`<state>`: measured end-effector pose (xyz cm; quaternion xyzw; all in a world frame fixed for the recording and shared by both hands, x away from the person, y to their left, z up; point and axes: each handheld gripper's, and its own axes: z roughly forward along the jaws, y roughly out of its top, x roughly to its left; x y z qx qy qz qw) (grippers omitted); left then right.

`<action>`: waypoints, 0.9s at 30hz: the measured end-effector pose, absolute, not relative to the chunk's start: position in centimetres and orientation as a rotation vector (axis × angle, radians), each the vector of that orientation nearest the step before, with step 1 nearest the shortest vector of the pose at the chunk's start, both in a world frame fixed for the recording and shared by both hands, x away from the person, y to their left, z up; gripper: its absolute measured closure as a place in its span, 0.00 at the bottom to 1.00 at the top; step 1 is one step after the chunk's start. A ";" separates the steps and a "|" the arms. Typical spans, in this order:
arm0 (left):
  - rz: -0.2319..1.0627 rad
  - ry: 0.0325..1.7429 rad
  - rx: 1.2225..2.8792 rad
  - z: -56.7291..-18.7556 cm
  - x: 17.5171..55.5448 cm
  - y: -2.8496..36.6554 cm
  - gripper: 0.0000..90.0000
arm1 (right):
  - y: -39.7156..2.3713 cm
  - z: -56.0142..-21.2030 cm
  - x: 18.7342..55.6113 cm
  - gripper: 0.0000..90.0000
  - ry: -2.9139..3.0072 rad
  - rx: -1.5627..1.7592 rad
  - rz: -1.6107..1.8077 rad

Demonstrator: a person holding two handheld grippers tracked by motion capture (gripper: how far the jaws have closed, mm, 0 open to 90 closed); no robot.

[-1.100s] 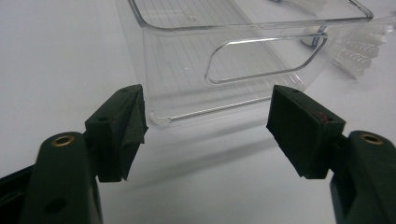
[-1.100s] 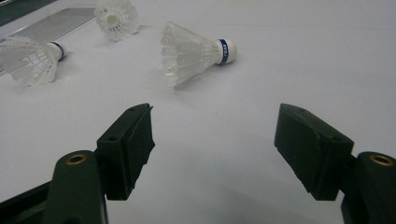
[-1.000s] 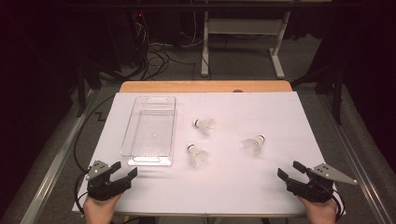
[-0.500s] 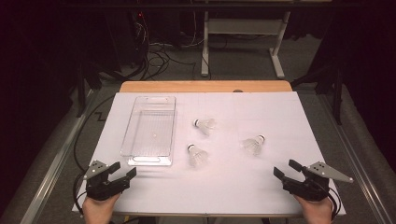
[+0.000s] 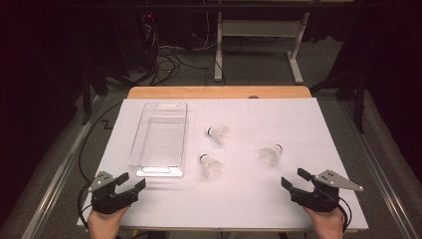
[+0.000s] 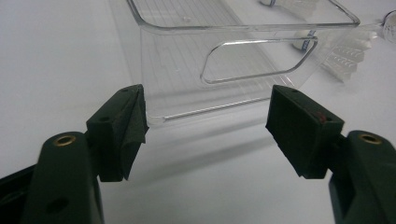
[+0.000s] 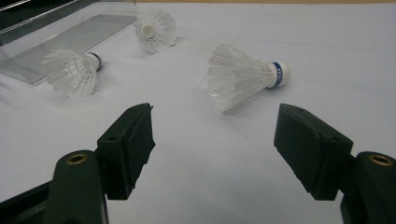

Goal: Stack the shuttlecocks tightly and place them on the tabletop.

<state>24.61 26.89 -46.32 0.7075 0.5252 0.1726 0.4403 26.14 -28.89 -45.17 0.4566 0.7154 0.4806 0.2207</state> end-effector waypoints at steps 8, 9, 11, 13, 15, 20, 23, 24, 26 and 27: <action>0.426 1.285 1.794 -46.6 24.7 26.3 0.33 | -27.3 -45.0 26.4 0.32 2.008 1.230 1.345; 0.424 1.283 1.793 -46.6 24.6 26.4 0.33 | -27.1 -45.0 26.4 0.32 2.008 1.229 1.352; 0.419 1.286 1.787 -46.6 24.7 26.4 0.33 | -26.4 -45.1 26.5 0.33 2.032 1.217 1.357; 0.413 1.286 1.786 -46.6 24.7 26.4 0.33 | -26.1 -45.2 26.6 0.33 2.044 1.208 1.355; 0.411 1.283 1.791 -46.6 24.7 26.4 0.33 | -25.9 -45.2 26.6 0.33 2.050 1.204 1.355; 0.406 1.279 1.802 -46.7 24.8 26.3 0.33 | -24.9 -45.3 26.8 0.34 2.067 1.167 1.342; 0.402 1.281 1.798 -46.7 24.8 26.3 0.33 | -24.4 -45.4 27.0 0.34 2.078 1.165 1.342; 0.403 1.280 1.798 -46.7 24.8 26.3 0.33 | -24.2 -45.4 27.1 0.34 2.084 1.160 1.341; 0.405 1.279 1.801 -46.7 24.8 26.2 0.33 | -23.8 -45.4 27.2 0.34 2.090 1.149 1.345; 0.404 1.279 1.802 -46.7 24.9 26.2 0.33 | -23.6 -45.4 27.2 0.34 2.093 1.144 1.347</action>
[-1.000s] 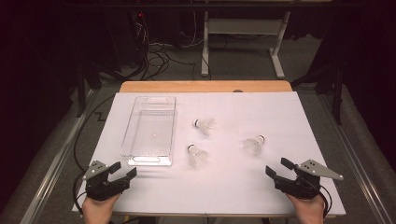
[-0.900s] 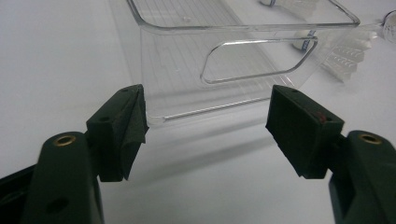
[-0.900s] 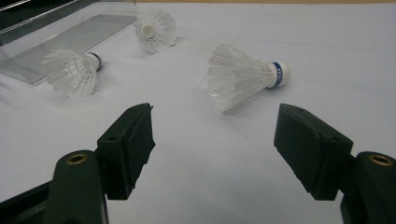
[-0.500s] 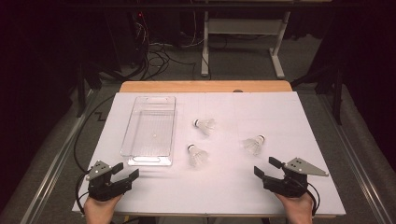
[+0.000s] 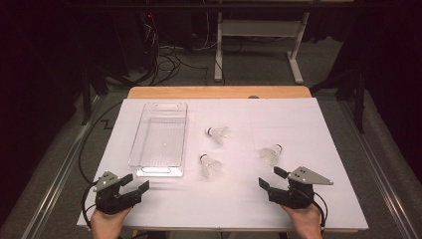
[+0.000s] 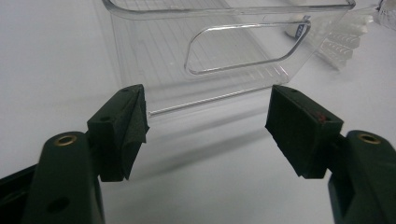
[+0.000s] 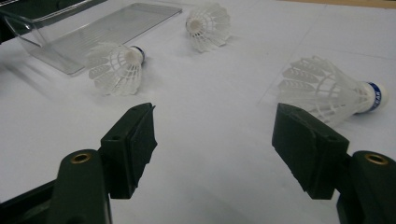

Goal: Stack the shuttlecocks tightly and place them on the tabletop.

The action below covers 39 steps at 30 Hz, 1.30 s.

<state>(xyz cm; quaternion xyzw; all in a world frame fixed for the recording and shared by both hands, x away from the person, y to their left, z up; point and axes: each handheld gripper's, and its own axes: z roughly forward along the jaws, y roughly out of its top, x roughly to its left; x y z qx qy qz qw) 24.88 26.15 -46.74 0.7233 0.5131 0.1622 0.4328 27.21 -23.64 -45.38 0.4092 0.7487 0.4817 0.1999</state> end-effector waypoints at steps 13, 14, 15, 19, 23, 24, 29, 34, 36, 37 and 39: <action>0.398 1.279 1.808 -46.8 25.0 26.1 0.33 | -21.0 -45.3 28.1 0.34 2.107 1.116 1.391; 0.399 1.279 1.807 -46.8 25.0 26.1 0.33 | -20.6 -45.3 28.2 0.34 2.115 1.111 1.393; 0.400 1.278 1.807 -46.8 25.0 26.1 0.33 | -20.6 -45.3 28.2 0.34 2.115 1.111 1.393; 0.398 1.281 1.808 -46.8 25.0 26.1 0.33 | -20.1 -45.3 28.3 0.35 2.125 1.105 1.393; 0.397 1.284 1.808 -46.8 25.0 26.1 0.33 | -19.8 -45.4 28.6 0.35 2.132 1.109 1.399; 0.398 1.283 1.808 -46.8 25.0 26.1 0.33 | -19.6 -45.4 28.6 0.35 2.135 1.110 1.398; 0.397 1.283 1.813 -46.9 25.1 26.1 0.33 | -19.0 -45.4 28.9 0.36 2.144 1.108 1.408; 0.397 1.278 1.816 -46.9 25.1 26.1 0.33 | -18.3 -45.5 29.2 0.38 2.168 1.115 1.419; 0.397 1.276 1.817 -46.9 25.1 26.1 0.33 | -18.1 -45.5 29.3 0.39 2.169 1.119 1.421; 0.398 1.276 1.816 -46.8 25.0 26.1 0.33 | -18.0 -45.5 29.4 0.39 2.174 1.123 1.421; 0.398 1.275 1.816 -46.8 25.0 26.1 0.33 | -17.7 -45.6 29.5 0.39 2.183 1.130 1.418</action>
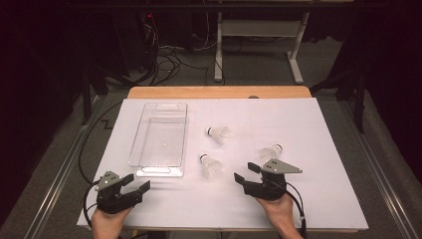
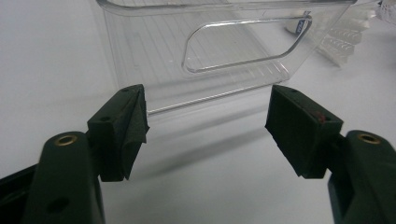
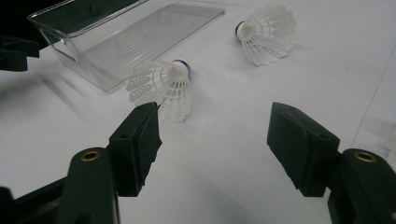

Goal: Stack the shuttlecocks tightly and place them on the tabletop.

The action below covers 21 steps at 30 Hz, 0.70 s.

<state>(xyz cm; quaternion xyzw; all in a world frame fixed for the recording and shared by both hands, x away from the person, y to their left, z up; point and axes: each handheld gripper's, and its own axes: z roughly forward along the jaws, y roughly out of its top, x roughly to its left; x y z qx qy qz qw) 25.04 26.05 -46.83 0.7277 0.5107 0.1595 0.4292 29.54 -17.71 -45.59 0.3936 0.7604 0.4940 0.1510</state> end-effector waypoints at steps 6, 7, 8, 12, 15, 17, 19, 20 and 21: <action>0.396 1.275 1.818 -46.8 25.1 26.1 0.33 | -16.9 -45.8 29.8 0.39 2.202 1.132 1.428; 0.395 1.275 1.818 -46.8 25.1 26.0 0.33 | -16.8 -45.8 29.9 0.39 2.207 1.128 1.423; 0.395 1.275 1.819 -46.8 25.1 26.0 0.33 | -16.6 -45.8 29.9 0.40 2.213 1.123 1.418; 0.391 1.274 1.821 -46.8 25.0 26.1 0.34 | -15.9 -45.9 29.9 0.42 2.238 1.095 1.389; 0.391 1.274 1.820 -46.8 25.0 26.1 0.34 | -15.4 -46.0 30.0 0.43 2.248 1.089 1.388; 0.389 1.274 1.816 -46.8 25.1 26.1 0.34 | -15.1 -46.1 30.1 0.45 2.252 1.089 1.389; 0.387 1.276 1.818 -46.9 25.1 26.1 0.34 | -14.7 -46.1 30.2 0.46 2.260 1.094 1.396; 0.388 1.276 1.819 -46.9 25.1 26.1 0.34 | -14.5 -46.1 30.3 0.46 2.264 1.093 1.399; 0.390 1.276 1.818 -46.8 25.1 26.1 0.34 | -14.4 -46.1 30.3 0.47 2.269 1.092 1.400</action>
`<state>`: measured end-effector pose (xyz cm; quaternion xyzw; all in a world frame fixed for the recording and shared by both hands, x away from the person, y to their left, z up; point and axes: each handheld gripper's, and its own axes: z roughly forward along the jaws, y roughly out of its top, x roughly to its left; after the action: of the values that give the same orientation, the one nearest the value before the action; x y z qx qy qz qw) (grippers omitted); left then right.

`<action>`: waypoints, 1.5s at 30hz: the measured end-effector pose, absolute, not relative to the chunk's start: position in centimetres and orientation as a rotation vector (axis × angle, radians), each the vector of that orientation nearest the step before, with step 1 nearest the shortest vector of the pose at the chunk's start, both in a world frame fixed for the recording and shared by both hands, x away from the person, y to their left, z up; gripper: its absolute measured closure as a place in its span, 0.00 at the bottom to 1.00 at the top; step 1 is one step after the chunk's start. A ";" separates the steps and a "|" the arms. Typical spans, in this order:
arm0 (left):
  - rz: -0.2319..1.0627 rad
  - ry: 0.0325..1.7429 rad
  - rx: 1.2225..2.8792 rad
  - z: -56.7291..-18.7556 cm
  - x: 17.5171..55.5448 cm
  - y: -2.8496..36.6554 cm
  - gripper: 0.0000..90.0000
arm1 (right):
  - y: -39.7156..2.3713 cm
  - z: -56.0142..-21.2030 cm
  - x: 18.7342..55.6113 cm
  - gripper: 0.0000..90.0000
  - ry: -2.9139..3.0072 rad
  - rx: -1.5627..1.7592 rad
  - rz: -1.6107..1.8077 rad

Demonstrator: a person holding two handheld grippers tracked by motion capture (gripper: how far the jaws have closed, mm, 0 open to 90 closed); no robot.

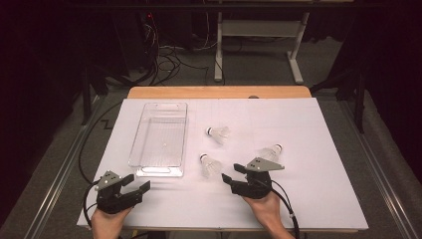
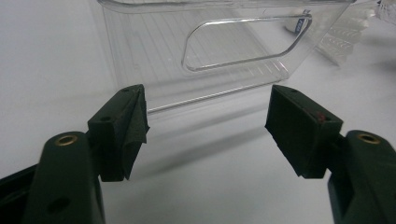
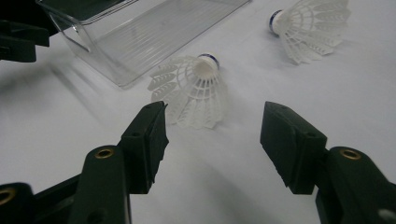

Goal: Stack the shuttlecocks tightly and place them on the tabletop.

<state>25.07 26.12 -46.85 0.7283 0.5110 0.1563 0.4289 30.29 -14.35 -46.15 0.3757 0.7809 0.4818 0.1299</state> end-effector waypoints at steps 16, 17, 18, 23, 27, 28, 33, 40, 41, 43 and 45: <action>0.389 1.265 1.834 -46.8 25.1 26.0 0.33 | -11.5 -46.4 30.9 0.54 2.385 1.068 1.308; 0.389 1.266 1.835 -46.8 25.1 26.0 0.33 | -11.3 -46.4 31.0 0.54 2.392 1.064 1.303; 0.390 1.265 1.837 -46.8 25.1 26.0 0.33 | -11.2 -46.4 31.1 0.55 2.398 1.060 1.299; 0.390 1.272 1.840 -46.9 25.2 26.0 0.34 | -10.2 -46.2 31.3 0.56 2.434 1.048 1.263; 0.388 1.273 1.844 -46.9 25.3 26.0 0.34 | -9.5 -46.2 31.6 0.58 2.454 1.044 1.243; 0.388 1.272 1.844 -46.9 25.3 26.0 0.33 | -9.3 -46.2 31.7 0.58 2.457 1.046 1.241; 0.385 1.275 1.844 -47.0 25.3 26.0 0.33 | -8.7 -46.2 31.9 0.59 2.477 1.057 1.219; 0.385 1.276 1.851 -47.0 25.3 26.1 0.33 | -7.9 -46.0 32.2 0.60 2.496 1.058 1.196; 0.384 1.277 1.851 -47.0 25.3 26.1 0.33 | -7.8 -45.9 32.2 0.61 2.499 1.057 1.189; 0.384 1.277 1.850 -47.0 25.3 26.1 0.33 | -7.5 -45.9 32.3 0.61 2.501 1.059 1.183; 0.388 1.277 1.848 -47.0 25.3 26.1 0.34 | -7.4 -45.8 32.3 0.62 2.489 1.061 1.182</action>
<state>25.31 26.11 -46.96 0.7365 0.5089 0.1547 0.4179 32.34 -7.40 -45.81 0.3578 0.8393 0.3984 0.0945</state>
